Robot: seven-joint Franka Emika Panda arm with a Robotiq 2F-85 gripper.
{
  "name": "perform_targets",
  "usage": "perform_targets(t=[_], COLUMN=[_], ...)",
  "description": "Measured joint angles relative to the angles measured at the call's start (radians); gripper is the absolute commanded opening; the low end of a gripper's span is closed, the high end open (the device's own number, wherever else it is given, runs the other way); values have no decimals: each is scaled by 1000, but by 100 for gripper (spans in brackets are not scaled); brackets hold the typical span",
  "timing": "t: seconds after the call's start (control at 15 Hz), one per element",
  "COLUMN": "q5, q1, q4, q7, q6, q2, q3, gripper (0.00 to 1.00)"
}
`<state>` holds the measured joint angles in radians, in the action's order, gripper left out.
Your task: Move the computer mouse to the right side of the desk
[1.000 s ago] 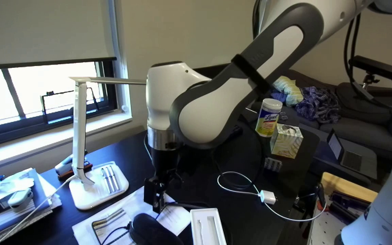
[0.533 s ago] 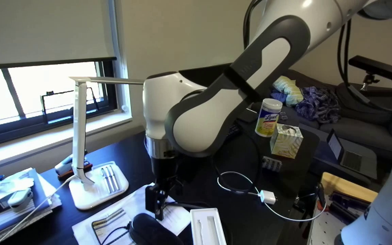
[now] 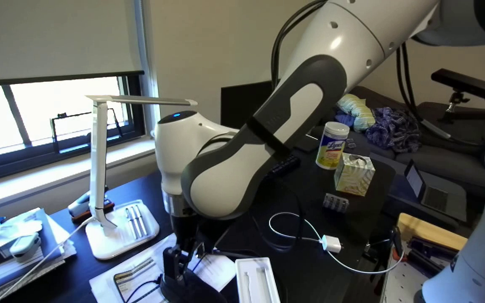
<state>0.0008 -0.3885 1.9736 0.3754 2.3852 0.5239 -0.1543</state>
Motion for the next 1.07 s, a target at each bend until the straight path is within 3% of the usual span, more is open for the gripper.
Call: perform_targets(t=[0.4, 1.07], q5=[1, 38], q1=[-48, -46], q4=[-64, -73], q7=[53, 85], q6=[39, 123], q2=[85, 148], q3=[16, 15], gripper=[100, 100])
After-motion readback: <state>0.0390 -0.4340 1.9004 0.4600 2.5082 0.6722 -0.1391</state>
